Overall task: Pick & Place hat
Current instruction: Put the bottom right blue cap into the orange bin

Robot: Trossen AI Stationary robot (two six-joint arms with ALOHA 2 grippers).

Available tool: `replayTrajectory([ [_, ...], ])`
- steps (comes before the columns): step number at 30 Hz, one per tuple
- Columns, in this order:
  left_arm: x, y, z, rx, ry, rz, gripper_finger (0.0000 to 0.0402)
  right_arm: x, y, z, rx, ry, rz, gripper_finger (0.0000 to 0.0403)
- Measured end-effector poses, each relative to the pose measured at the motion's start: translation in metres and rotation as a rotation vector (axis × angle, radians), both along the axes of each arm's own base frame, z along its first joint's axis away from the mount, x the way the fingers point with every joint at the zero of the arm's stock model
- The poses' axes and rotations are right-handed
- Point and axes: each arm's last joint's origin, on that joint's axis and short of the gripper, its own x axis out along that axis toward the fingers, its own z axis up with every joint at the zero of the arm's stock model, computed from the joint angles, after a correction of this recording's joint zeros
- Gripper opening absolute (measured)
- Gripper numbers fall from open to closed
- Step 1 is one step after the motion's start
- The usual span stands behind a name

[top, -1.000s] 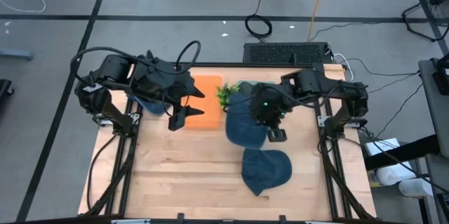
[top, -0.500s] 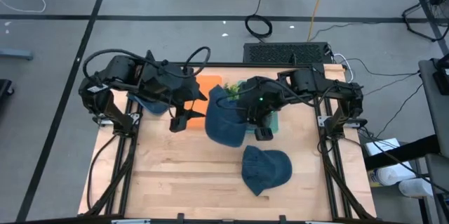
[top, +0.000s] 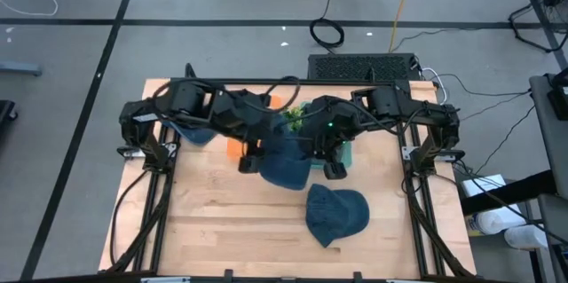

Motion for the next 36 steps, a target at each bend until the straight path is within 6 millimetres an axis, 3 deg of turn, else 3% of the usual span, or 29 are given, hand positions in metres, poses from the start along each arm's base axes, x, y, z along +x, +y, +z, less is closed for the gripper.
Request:
replayTrajectory([
  [4,0.005,-0.001,-0.001,0.011,-0.012,-0.008,0.0250,0.004,0.003,-0.009,-0.005,0.048,0.032,0.0000],
  [15,0.020,-0.006,-0.019,-0.034,0.070,-0.026,0.0250,0.011,0.005,-0.010,-0.034,0.011,0.070,0.0000],
  [29,0.014,-0.006,-0.025,-0.119,0.173,0.023,0.0248,0.011,0.004,-0.011,-0.082,0.015,0.044,0.0000],
  [32,0.014,-0.006,-0.026,-0.124,0.176,0.030,0.0224,0.011,0.004,-0.011,-0.082,0.013,0.044,0.0000],
  [36,0.014,-0.006,-0.025,-0.129,0.177,0.025,0.0150,0.011,0.004,-0.011,-0.084,0.011,0.042,0.0000],
])
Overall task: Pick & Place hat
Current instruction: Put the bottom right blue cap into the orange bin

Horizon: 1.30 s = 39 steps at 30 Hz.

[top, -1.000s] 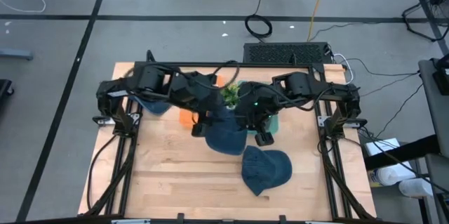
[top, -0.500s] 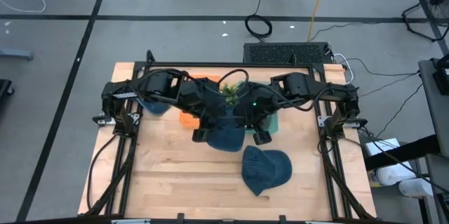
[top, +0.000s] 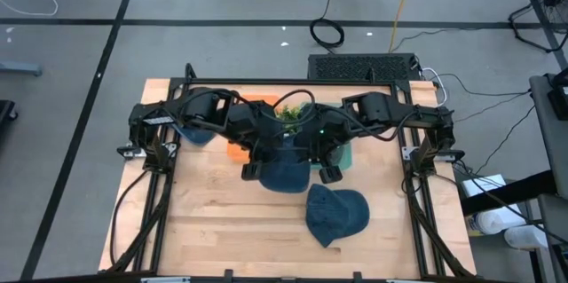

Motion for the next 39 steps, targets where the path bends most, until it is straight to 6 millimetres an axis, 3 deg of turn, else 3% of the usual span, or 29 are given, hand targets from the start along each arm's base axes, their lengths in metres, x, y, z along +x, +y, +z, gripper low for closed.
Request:
replayTrajectory([
  [5,0.000,-0.001,0.000,-0.064,0.008,-0.052,0.0030,0.000,0.000,0.000,-0.001,-0.005,0.001,0.0000],
  [7,0.000,0.000,0.000,-0.108,0.013,-0.071,0.0012,0.001,0.000,0.000,-0.001,-0.009,0.007,0.0000],
  [15,-0.001,0.001,0.000,-0.112,0.016,-0.073,0.0005,0.002,0.000,0.002,-0.027,-0.038,0.039,0.0007],
  [21,-0.011,0.004,0.002,-0.051,0.054,-0.047,0.0003,-0.004,-0.001,0.007,0.011,-0.039,-0.019,0.0064],
  [29,-0.032,0.012,0.011,0.067,0.059,-0.108,0.0002,-0.040,-0.003,0.032,0.058,-0.075,-0.047,0.0154],
  [39,-0.073,0.027,0.037,0.226,-0.017,-0.160,0.0002,-0.081,-0.008,0.059,0.102,-0.156,-0.075,0.0178],
])
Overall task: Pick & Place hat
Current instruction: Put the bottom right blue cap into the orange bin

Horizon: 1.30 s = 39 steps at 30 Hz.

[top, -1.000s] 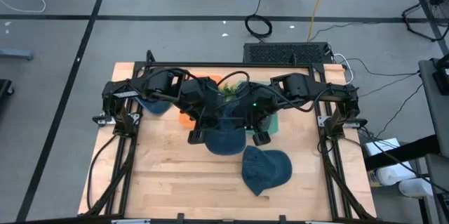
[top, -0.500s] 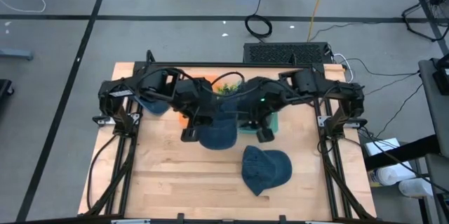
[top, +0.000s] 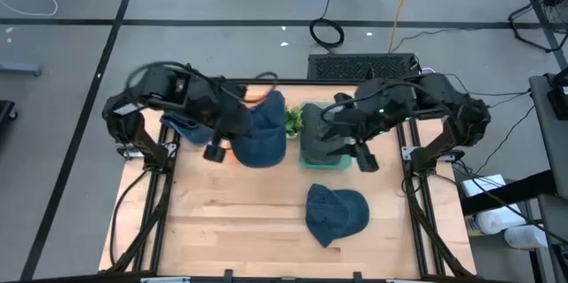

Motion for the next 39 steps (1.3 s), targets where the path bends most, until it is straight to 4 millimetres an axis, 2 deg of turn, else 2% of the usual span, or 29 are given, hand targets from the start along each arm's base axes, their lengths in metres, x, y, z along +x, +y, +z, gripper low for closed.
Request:
replayTrajectory([
  [4,-0.020,0.008,0.012,0.035,-0.052,-0.008,0.0001,-0.008,-0.001,0.005,0.004,-0.021,0.001,0.0173],
  [7,-0.029,0.013,0.017,0.126,-0.075,-0.041,0.0001,-0.011,-0.001,0.007,0.003,-0.028,-0.001,0.0171],
  [11,-0.029,0.026,0.015,0.228,-0.055,-0.092,0.0001,-0.010,-0.001,0.006,0.001,-0.024,0.000,0.0170],
  [19,-0.016,0.071,-0.019,0.207,0.100,-0.089,0.0001,-0.005,-0.001,0.000,0.024,0.009,-0.024,0.0169],
  [25,-0.024,0.096,-0.043,0.152,0.143,-0.110,0.0001,-0.001,0.000,-0.009,0.019,0.046,-0.025,0.0167],
  [31,-0.038,0.110,-0.060,0.157,0.051,-0.116,0.0001,0.005,0.000,-0.021,0.004,0.091,-0.023,0.0168],
  [39,-0.044,0.119,-0.098,0.067,0.110,-0.172,0.0001,0.010,-0.001,-0.033,-0.024,0.130,-0.007,0.0170],
])
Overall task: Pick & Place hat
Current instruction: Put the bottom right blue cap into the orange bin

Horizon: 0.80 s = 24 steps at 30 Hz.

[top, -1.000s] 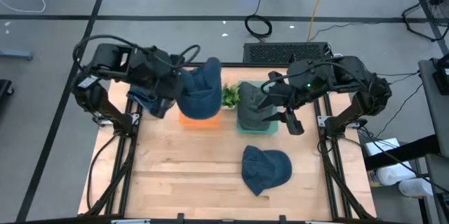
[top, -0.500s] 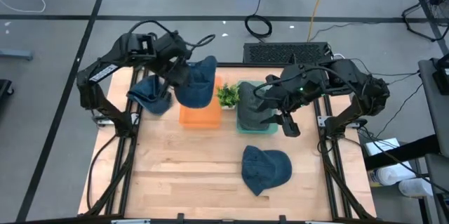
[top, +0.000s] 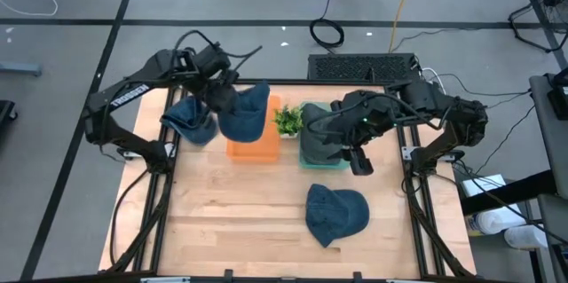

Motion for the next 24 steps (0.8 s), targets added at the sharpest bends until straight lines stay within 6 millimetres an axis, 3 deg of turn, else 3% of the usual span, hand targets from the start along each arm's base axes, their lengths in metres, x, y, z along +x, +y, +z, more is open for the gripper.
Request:
replayTrajectory([
  [9,0.003,0.017,-0.042,-0.062,0.022,-0.008,0.0001,0.004,0.000,0.000,0.005,-0.033,-0.001,0.0165],
  [18,-0.007,0.042,-0.081,-0.129,0.016,0.061,0.0001,0.005,0.001,0.001,0.007,-0.042,-0.003,0.0162],
  [24,-0.010,0.047,-0.109,-0.169,0.000,0.044,0.0001,0.005,0.001,0.002,0.009,-0.054,-0.003,0.0160],
])
